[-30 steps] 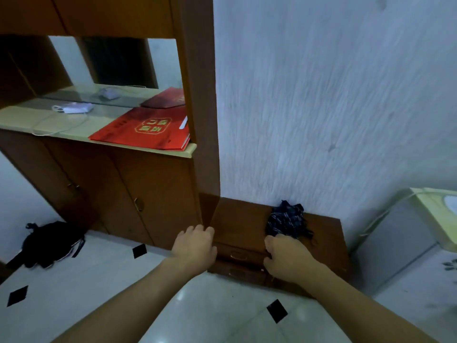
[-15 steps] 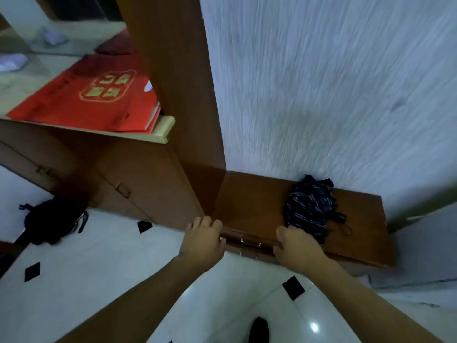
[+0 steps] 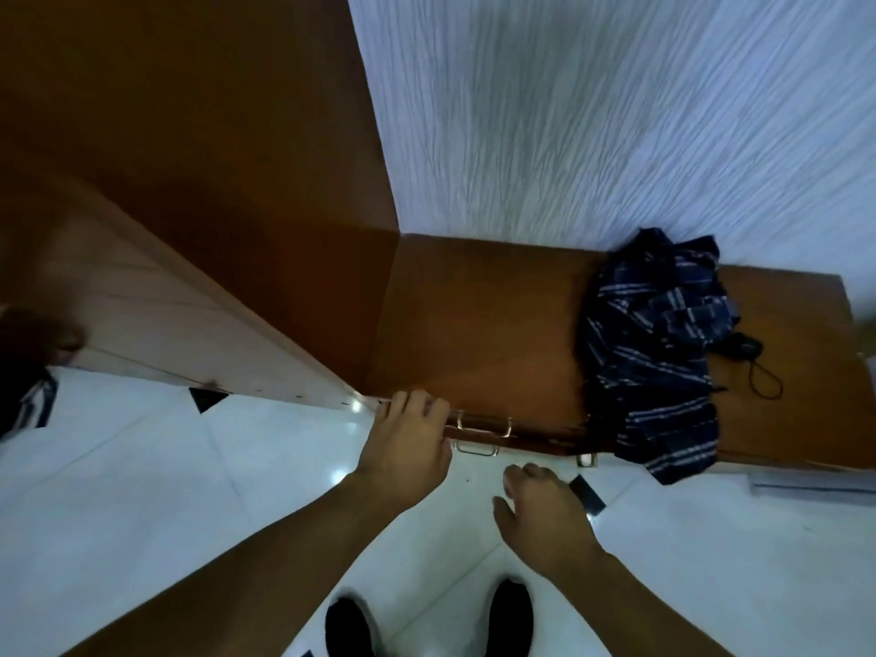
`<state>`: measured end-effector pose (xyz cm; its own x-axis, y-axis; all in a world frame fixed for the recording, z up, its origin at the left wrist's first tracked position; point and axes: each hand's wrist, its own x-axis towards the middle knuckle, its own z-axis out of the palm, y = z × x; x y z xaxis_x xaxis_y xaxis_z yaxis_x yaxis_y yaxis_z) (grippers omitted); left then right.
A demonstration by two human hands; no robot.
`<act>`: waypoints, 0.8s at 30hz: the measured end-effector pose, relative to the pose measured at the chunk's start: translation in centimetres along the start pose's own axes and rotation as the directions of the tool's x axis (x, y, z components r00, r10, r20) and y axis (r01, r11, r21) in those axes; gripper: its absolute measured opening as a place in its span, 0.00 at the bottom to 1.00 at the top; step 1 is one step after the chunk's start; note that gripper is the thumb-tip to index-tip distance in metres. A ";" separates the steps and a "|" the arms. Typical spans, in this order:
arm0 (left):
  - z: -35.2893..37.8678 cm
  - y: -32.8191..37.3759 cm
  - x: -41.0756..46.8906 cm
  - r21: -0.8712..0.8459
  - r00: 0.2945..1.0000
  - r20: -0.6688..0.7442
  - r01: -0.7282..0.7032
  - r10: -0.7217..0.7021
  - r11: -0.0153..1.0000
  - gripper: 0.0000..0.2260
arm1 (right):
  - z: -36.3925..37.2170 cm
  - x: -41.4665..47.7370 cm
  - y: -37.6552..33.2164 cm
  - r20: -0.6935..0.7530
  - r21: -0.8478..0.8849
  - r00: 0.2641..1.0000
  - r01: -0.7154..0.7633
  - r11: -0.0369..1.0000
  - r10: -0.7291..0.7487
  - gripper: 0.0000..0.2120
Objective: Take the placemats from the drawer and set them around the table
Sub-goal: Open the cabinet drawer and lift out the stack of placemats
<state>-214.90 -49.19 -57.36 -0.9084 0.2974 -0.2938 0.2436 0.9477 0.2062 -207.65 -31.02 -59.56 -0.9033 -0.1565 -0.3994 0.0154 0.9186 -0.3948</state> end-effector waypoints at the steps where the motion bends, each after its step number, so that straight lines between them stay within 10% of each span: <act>1: 1.6 -0.8 0.9 -0.010 1.000 -0.005 -0.007 0.007 1.000 0.17 | 1.6 1.2 0.4 -0.009 0.007 1.000 0.002 1.000 -0.002 0.12; 14: 19.4 -3.3 7.2 -0.033 0.995 0.022 -0.093 0.094 0.995 0.19 | 14.8 13.7 5.0 -0.094 -0.137 0.995 0.018 0.990 -0.031 0.23; 24: 23.5 -3.0 7.9 0.024 0.994 -0.057 -0.090 0.091 0.996 0.16 | 17.8 14.2 6.7 -0.237 -0.118 0.971 -0.052 0.992 0.022 0.10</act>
<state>-214.80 -46.97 -82.21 -0.9004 0.3754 -0.2197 0.3324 0.9196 0.2091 -212.75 -33.59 -82.62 -0.9785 -0.0456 -0.2012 0.0115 0.9618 -0.2736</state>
